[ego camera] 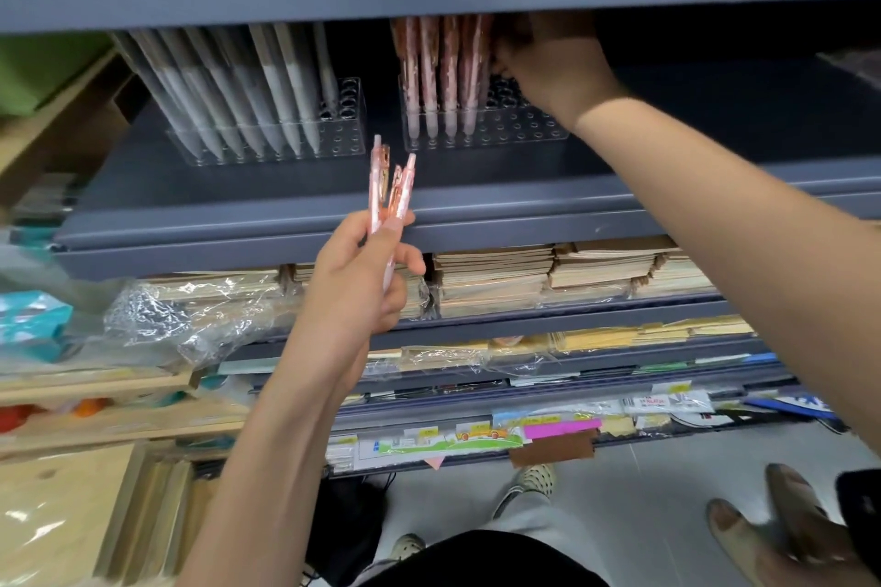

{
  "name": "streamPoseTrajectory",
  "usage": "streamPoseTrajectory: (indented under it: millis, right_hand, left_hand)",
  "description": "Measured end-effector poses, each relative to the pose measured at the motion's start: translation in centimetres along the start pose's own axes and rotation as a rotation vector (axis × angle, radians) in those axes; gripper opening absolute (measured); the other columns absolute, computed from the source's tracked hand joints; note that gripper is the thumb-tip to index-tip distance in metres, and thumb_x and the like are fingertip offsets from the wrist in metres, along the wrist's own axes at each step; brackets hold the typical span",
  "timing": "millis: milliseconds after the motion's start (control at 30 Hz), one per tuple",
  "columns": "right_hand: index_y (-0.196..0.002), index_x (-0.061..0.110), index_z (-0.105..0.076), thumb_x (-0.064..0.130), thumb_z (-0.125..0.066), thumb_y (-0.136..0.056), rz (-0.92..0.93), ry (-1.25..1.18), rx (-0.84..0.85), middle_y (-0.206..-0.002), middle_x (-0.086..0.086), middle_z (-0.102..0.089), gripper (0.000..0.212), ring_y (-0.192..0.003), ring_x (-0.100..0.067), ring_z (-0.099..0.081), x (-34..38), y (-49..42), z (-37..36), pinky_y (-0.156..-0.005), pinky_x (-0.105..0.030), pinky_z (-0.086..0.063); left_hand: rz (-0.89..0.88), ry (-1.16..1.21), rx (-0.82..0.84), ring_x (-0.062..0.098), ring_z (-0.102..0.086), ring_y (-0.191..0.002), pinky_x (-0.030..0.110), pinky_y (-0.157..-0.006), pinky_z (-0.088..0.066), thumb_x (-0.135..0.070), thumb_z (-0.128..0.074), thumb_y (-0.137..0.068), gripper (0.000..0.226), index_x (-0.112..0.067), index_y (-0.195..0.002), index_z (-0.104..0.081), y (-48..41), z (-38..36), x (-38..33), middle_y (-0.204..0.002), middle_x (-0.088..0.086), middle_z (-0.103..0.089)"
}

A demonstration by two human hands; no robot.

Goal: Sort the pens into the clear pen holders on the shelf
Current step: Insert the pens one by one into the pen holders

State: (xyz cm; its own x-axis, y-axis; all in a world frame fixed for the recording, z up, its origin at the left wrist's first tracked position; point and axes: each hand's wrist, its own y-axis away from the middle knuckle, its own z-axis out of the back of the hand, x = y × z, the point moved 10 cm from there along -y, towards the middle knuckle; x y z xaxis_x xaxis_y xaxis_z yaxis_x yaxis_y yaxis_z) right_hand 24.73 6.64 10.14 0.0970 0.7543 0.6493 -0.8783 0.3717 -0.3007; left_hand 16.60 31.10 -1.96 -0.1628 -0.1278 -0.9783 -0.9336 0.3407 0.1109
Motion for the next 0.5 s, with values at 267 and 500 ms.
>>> streamPoseTrajectory:
  millis: [267, 500]
  right_hand:
    - [-0.073, 0.023, -0.068, 0.016, -0.065, -0.084, -0.068, -0.415, 0.002, -0.067, 0.004, -0.070, 0.014, -0.050, -0.007, -0.056, -0.2, 7.0, 0.1, -0.049, -0.023, -0.045]
    - [-0.085, 0.014, -0.076, 0.030, -0.074, -0.085, -0.051, -0.464, 0.332, -0.070, 0.005, -0.067, 0.017, -0.056, -0.004, -0.052, 1.4, 13.2, -3.8, -0.054, -0.018, -0.042]
  left_hand:
    - [-0.042, -0.006, 0.092, 0.008, -0.032, -0.046, 0.019, -0.041, -0.023, -0.016, -0.044, -0.105, 0.024, -0.016, -0.116, -0.065, 0.4, -0.4, 0.2, -0.077, -0.001, -0.066]
    - [-0.099, -0.040, 0.204, 0.013, -0.034, -0.051, 0.025, -0.047, -0.027, -0.031, -0.051, -0.098, 0.025, -0.027, -0.099, -0.076, 0.3, -2.7, 0.0, -0.080, 0.031, -0.053]
